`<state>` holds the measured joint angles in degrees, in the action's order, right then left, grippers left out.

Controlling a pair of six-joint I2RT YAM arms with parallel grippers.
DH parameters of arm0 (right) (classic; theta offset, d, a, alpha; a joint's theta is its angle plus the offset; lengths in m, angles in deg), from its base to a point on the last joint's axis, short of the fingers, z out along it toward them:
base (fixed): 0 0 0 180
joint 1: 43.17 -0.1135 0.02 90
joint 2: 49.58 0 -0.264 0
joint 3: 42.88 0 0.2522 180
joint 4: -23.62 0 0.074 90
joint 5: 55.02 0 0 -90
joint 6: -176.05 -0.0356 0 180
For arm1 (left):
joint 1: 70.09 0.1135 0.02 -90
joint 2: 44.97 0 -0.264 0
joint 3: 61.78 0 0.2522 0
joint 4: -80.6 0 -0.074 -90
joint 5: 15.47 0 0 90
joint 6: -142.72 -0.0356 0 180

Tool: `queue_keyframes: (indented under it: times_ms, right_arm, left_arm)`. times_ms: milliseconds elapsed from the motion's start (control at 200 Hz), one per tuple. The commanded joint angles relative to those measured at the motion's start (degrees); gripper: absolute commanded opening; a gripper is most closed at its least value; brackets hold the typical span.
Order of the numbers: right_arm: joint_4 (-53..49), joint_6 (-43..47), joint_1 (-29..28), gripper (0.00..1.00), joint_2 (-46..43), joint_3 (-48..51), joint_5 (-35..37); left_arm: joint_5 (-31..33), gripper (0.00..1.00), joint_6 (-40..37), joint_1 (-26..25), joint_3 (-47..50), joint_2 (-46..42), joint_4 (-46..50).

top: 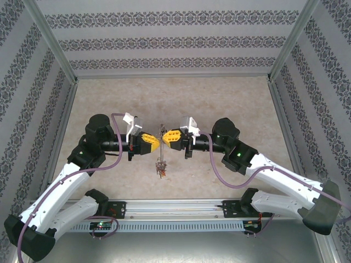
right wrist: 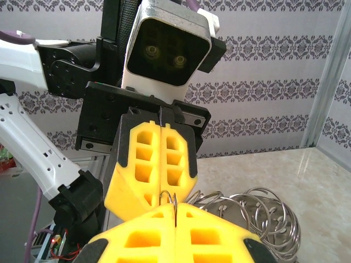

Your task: Put the keys on the keyring

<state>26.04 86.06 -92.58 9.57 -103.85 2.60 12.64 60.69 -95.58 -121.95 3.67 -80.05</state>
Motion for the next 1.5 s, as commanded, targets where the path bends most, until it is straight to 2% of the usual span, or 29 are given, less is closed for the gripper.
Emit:
queue_keyframes:
  times_ms: [0, 924, 1494]
  right_arm:
    - [2.0, 0.6, -0.9, 0.00, 0.4, -1.3, -0.3]
    - [3.0, -0.8, -0.9, 0.00, -2.2, 0.1, -0.2]
    - [0.7, -0.4, -1.0, 0.00, 0.1, -0.5, -0.2]
  left_arm:
    - [-0.9, 0.00, -1.3, -0.6, -1.4, -1.0, -1.7]
    - [0.1, 0.00, -2.2, -0.8, -1.6, -0.4, -1.0]
    - [-0.2, 0.00, -2.1, -0.9, -1.6, -0.3, -1.2]
